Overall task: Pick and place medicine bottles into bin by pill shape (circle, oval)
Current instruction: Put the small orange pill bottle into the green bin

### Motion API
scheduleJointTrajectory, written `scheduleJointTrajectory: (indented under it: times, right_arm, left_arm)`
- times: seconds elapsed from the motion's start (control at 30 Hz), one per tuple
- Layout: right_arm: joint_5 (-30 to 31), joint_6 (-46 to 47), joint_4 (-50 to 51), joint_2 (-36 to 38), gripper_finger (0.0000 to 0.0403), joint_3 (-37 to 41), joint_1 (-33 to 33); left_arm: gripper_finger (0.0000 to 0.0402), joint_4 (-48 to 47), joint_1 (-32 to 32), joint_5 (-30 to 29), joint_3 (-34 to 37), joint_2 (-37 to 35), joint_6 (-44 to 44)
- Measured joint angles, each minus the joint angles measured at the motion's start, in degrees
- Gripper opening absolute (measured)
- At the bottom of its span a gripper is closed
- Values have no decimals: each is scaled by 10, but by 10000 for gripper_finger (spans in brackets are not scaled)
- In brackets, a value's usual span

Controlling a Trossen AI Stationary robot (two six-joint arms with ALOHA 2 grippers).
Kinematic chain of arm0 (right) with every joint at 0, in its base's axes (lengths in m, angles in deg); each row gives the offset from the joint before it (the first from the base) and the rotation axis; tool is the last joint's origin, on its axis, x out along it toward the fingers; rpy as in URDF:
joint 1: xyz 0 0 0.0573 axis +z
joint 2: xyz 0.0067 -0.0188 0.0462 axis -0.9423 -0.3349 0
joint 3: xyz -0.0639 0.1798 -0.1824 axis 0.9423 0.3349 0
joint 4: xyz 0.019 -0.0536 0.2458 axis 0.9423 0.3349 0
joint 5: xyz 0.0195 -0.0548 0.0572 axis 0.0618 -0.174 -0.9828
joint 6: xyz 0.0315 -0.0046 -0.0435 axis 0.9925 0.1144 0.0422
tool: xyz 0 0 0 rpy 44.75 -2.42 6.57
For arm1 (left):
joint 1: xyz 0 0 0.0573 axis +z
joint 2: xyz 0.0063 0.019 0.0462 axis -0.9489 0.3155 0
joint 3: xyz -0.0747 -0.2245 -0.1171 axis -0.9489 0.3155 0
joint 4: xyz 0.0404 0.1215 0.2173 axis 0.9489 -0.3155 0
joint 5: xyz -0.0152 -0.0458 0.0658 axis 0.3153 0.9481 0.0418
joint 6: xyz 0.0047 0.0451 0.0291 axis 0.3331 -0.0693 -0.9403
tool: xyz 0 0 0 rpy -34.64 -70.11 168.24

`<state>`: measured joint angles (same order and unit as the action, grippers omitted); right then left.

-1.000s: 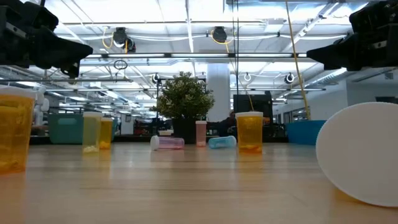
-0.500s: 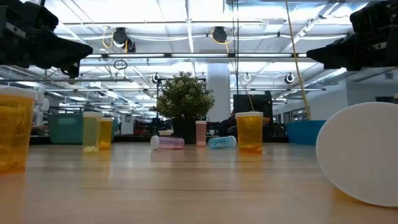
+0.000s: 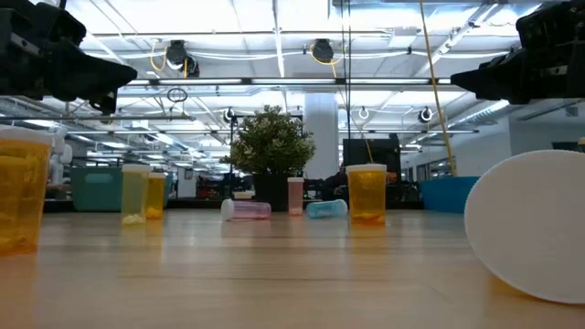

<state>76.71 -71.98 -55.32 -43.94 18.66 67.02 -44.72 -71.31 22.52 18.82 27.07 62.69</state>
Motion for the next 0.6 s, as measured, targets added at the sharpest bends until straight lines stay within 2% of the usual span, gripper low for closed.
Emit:
scheduleJointTrajectory:
  times: [0.17, 0.6]
  right_arm:
    - [0, 1, 0, 0, 0, 0, 0]
    - [0, 23, 0, 0, 0, 0, 0]
  left_arm:
    - [31, 31, 0, 0, 0, 0, 0]
    - [31, 16, 0, -8, 0, 0, -19]
